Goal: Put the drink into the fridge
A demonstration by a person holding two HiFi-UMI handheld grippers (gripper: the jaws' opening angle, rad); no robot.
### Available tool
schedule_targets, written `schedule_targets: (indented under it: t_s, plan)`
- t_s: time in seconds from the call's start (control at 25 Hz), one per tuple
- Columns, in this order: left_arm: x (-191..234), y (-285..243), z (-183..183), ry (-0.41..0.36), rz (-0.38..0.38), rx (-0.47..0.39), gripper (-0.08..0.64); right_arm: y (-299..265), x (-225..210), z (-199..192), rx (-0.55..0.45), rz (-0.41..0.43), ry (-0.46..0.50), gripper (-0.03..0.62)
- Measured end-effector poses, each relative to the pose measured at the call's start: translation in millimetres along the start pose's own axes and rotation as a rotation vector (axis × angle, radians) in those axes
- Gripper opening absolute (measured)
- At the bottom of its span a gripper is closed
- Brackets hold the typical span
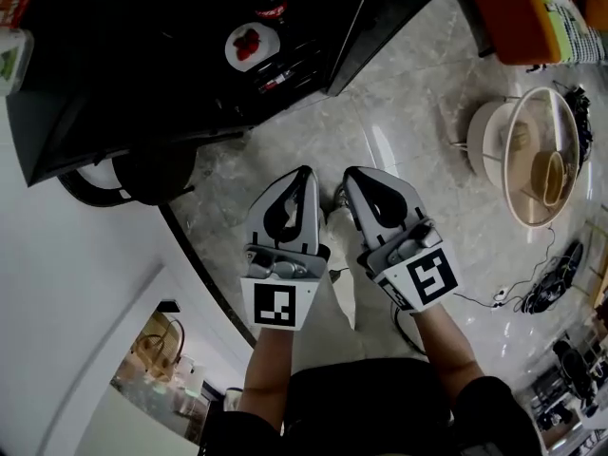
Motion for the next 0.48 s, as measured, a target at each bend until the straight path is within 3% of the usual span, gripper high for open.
schedule_targets:
  t_s: [0.48]
  plan:
    - [-11,4,103,-0.060,0.023,-0.094,0.009,23,18,103,-0.122,0.014,0.080,0.014]
Point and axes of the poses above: the fingertips, and each gripper's own axes: y backward along the fingers, x to its left, z out of its top, the point moved 6 cm from there along y, backward along the fingers, and after that the axes turned 6 degrees about -x, right-handed, at the moved point
